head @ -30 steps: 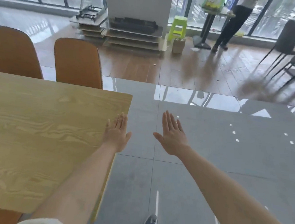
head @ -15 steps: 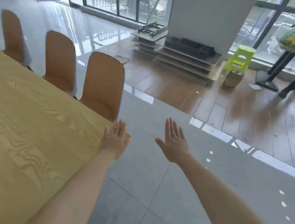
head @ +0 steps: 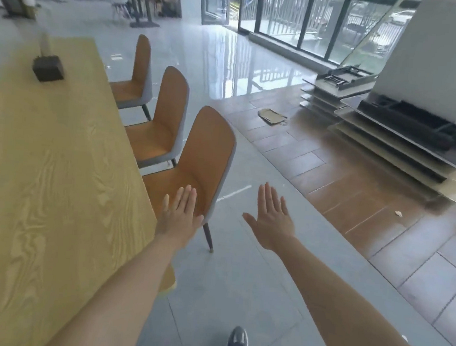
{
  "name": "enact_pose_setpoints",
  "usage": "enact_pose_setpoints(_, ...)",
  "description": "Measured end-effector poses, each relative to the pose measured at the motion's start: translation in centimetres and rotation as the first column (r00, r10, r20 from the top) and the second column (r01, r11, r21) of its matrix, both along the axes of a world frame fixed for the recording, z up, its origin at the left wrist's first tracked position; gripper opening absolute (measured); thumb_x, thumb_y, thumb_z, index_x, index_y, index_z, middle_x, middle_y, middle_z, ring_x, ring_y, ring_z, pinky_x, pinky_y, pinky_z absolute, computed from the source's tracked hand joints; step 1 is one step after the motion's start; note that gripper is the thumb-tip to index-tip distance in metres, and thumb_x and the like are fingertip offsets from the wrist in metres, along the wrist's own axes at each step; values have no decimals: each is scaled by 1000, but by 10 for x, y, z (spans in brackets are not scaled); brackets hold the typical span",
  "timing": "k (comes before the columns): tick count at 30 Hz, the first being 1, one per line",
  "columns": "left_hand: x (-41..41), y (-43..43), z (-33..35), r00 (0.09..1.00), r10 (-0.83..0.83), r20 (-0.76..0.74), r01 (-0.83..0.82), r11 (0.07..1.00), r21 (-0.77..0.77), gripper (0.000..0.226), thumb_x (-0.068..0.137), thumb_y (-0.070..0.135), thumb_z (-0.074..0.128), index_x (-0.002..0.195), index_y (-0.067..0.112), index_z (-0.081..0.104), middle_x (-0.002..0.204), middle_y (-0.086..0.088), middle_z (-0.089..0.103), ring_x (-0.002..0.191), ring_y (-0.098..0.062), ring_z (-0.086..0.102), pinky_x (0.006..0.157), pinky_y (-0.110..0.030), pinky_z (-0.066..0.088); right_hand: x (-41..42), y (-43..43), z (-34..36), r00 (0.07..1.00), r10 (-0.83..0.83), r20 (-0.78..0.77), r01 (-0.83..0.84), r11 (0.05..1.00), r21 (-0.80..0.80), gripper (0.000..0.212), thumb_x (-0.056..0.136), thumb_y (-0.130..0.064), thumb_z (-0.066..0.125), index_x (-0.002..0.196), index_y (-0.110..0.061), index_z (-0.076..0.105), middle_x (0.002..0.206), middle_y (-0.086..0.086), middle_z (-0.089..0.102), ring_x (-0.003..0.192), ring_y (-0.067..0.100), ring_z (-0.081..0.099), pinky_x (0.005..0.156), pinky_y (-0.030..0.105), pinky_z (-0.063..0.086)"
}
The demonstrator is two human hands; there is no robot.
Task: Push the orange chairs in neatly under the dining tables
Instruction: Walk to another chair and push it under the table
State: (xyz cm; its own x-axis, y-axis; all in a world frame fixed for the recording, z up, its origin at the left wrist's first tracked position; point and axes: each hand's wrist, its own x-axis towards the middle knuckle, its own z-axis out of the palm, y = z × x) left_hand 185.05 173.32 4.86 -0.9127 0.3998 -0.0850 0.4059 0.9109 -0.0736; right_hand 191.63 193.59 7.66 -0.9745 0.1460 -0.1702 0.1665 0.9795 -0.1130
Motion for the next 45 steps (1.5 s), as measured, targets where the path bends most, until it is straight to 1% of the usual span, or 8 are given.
enact_pose_setpoints(13,-204,133,6,967,256,10,-254,954,160,65,98,44,16,146,9,-10,157,-8,-9,146,-22,-6,118,-43,0,-252,134,11,967,255,8,-255,967,20,74,98,-51,15,143,-7,-23,154,8,-26,142,21,-22,115,35,-13)
enact_pose_setpoints(19,-291,176,-3,877,480,34,-479,864,156,66,98,45,16,146,8,-10,157,-10,-8,146,-24,-5,118,-44,1,-371,180,-2,910,415,14,-415,910,11,74,97,-51,14,143,-7,-24,154,8,-26,142,21,-23,114,34,-14)
enact_pose_setpoints(26,-401,214,11,719,695,-24,-678,708,199,64,99,42,18,146,7,-8,157,-11,-7,146,-24,-5,118,-45,-2,-528,221,14,762,646,-35,-646,763,27,74,98,-51,16,143,-7,-22,155,7,-23,143,20,-20,116,34,-11)
enact_pose_setpoints(31,-478,231,29,624,780,-38,-752,613,243,65,98,43,18,146,9,-9,157,-10,-8,146,-24,-7,118,-43,-3,-626,223,27,663,748,-44,-746,664,46,74,98,-50,15,144,-7,-21,155,8,-22,144,22,-18,118,36,-8)
enact_pose_setpoints(37,-564,230,10,543,839,-40,-821,540,187,72,89,53,0,146,10,-12,157,-10,-8,146,-24,-6,118,-42,-3,-735,187,5,535,844,-43,-843,536,46,74,98,-51,16,144,-7,-22,155,9,-23,143,22,-19,113,33,-13)
enact_pose_setpoints(40,-616,214,-3,501,863,-66,-843,504,186,80,82,57,-16,146,9,-10,158,-10,-5,146,-25,-3,118,-43,0,-795,159,-4,455,889,-40,-888,457,50,74,98,-50,17,144,-6,-21,155,9,-23,143,23,-19,115,35,-11)
enact_pose_setpoints(44,-689,182,-6,412,910,-53,-888,414,201,81,84,59,-16,146,8,-8,158,-11,-2,146,-25,1,118,-44,2,-879,110,0,334,942,-39,-941,336,51,74,98,-50,17,145,-6,-19,156,10,-20,144,23,-17,117,36,-8)
enact_pose_setpoints(45,-705,173,-3,382,923,-41,-901,381,207,75,89,56,-8,146,8,-8,158,-10,-3,146,-25,0,118,-43,2,-899,97,2,302,953,-34,-951,303,54,74,98,-50,17,145,-6,-18,156,10,-20,144,23,-17,117,36,-8)
